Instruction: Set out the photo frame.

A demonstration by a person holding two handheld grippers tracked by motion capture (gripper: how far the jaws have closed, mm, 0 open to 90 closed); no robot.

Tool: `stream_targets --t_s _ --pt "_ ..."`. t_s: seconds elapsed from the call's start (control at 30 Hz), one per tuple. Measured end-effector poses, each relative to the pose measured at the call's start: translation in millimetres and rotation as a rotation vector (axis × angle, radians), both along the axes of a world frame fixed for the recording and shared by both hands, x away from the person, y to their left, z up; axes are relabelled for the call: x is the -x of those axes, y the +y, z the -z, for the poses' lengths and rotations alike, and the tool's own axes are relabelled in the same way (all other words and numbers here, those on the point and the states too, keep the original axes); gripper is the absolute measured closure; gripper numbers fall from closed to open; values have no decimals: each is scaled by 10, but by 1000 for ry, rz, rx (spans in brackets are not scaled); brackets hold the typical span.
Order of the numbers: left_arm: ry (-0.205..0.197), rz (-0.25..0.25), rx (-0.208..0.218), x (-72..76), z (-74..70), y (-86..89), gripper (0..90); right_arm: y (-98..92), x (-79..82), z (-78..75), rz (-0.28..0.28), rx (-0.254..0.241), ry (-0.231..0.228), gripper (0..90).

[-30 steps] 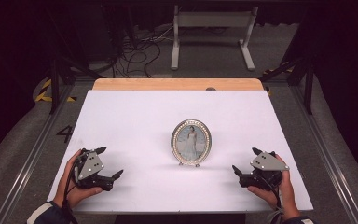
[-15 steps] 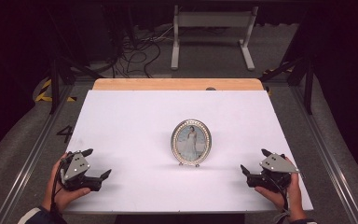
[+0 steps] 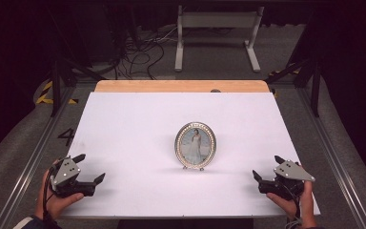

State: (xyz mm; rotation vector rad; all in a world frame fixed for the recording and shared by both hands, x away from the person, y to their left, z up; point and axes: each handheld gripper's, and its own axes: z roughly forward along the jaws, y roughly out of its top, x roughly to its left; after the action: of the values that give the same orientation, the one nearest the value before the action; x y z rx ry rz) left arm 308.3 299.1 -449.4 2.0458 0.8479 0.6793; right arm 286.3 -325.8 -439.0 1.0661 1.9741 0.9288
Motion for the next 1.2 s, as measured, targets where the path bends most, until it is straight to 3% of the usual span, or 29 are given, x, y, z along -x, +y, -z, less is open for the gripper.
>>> stream_targets --t_s 0.4,0.53,0.83,1.2 --pt "2 -43 13 38 -9 0 62 -42 -12 -3 40 -39 -20 103" --pt "8 -58 15 77 -8 9 62 -33 5 -50 42 -39 -50 104" --pt "19 -99 48 77 4 57 64 -77 7 -47 67 -36 -46 105" --pt "28 -129 30 36 17 51 65 -54 -21 -36 49 -32 -44 105"
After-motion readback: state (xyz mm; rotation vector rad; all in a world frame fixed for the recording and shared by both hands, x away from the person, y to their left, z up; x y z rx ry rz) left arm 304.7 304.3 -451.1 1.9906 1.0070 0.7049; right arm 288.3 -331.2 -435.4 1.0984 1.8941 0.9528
